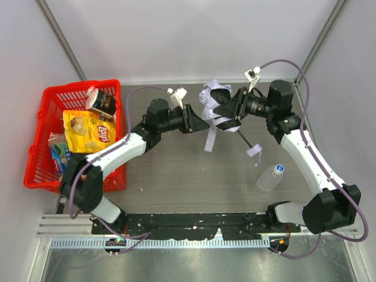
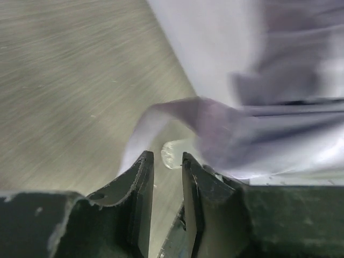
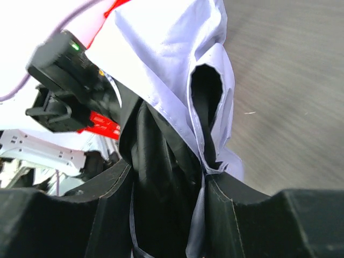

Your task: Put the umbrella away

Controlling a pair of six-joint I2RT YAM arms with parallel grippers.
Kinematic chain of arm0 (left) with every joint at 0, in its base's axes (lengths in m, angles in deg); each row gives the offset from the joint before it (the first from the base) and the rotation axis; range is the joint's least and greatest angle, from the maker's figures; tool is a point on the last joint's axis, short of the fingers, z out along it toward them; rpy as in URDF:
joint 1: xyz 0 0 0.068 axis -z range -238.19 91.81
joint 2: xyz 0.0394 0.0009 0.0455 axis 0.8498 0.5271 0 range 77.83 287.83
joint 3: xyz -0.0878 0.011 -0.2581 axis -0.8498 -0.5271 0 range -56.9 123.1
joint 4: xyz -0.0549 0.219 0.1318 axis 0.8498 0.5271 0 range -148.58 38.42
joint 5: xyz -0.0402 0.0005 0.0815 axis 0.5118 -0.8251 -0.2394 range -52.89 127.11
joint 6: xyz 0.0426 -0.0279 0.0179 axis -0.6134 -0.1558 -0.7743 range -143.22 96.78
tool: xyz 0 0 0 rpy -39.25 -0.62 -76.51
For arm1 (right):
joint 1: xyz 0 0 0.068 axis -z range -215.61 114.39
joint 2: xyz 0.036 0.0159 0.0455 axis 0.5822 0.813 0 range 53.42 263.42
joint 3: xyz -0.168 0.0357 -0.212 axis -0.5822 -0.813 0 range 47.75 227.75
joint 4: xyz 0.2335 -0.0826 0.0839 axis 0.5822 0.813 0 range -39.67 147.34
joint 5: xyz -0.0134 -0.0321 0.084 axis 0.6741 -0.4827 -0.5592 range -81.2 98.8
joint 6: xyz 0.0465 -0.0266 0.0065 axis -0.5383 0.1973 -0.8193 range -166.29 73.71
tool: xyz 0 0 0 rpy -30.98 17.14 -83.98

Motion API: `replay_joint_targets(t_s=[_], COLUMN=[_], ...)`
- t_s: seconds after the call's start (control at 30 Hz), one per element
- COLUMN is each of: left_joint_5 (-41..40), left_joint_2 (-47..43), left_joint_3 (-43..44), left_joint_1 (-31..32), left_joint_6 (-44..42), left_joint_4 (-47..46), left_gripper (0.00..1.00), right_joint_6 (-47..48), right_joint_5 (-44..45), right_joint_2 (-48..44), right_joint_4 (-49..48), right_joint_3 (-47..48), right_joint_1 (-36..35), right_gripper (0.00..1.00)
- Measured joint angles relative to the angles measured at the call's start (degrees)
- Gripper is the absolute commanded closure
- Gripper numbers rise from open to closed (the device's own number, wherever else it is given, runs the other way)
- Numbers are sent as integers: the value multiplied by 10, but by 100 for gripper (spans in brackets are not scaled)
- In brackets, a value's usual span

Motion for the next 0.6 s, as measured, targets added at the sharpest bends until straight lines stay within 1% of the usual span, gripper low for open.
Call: replay_joint_targets(t_s=[0.03,0.07,0.1,0.13,0.17,0.23,0.33,0.47,0.53,0.6], left_joint_5=[-14,-24,-38,-55,-74,-107,-159,-209,-224,-239], left_joint_2=[19,36,56,74,85,89,56,-40,-86,-129], left_joint_3=[4,9,17,24,25,20,-6,-58,-67,-67], left_joint_1=[2,3,3,4,5,5,5,5,5,5], left_joint_6=[6,9,12,14,18,22,21,10,3,-7], left_joint_4=[1,4,10,16,24,44,62,98,122,144], left_gripper=[58,48,40,35,33,32,28,22,20,19], right_joint_6=[16,40,68,100,134,202,297,405,465,524], right_joint_5=[8,21,43,70,102,170,271,403,488,579], right_joint_2=[5,12,21,29,37,50,78,121,139,148], right_joint_4=[24,60,100,132,164,218,285,313,313,295], right_joint_3=[20,50,81,110,139,189,254,300,299,277], right_joint_1=[0,0,0,0,0,0,0,0,-6,-20], right_gripper=[99,99,99,99,99,99,99,99,99,99])
